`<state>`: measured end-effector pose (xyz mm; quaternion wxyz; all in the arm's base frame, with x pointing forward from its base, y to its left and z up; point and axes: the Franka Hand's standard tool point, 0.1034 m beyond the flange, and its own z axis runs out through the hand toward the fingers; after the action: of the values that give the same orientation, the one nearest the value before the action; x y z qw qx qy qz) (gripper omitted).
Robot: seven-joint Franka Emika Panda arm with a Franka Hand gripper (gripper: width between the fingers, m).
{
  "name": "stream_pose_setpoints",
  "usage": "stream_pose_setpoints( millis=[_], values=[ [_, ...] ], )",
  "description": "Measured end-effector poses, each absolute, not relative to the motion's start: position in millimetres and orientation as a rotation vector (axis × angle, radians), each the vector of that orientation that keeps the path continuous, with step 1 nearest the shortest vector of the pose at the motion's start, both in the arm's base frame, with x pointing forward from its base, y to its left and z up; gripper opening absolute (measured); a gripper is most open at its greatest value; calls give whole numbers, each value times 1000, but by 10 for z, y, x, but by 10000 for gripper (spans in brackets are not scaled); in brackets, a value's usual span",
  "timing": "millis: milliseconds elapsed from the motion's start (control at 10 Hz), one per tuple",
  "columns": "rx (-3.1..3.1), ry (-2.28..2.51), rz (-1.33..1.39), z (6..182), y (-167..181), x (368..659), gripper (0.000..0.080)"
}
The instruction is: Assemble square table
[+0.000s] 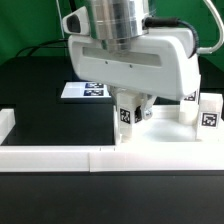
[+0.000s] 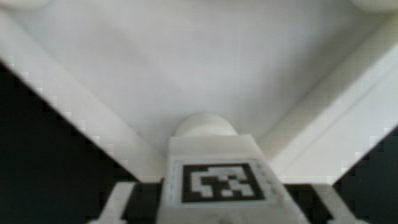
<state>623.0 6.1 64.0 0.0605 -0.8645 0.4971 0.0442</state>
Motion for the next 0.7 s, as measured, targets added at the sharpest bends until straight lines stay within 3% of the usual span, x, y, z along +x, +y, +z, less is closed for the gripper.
stream_pose_setpoints(
  millis=[400,500,600,700],
  values=[
    [-2151,2057,162,585,100,6224,281],
    [-2163,2045,161,584,105,6223,338],
    [-2228,1972,155,585,104,6220,338],
    [-2357,1809,152,597,93,6207,473]
  ],
)
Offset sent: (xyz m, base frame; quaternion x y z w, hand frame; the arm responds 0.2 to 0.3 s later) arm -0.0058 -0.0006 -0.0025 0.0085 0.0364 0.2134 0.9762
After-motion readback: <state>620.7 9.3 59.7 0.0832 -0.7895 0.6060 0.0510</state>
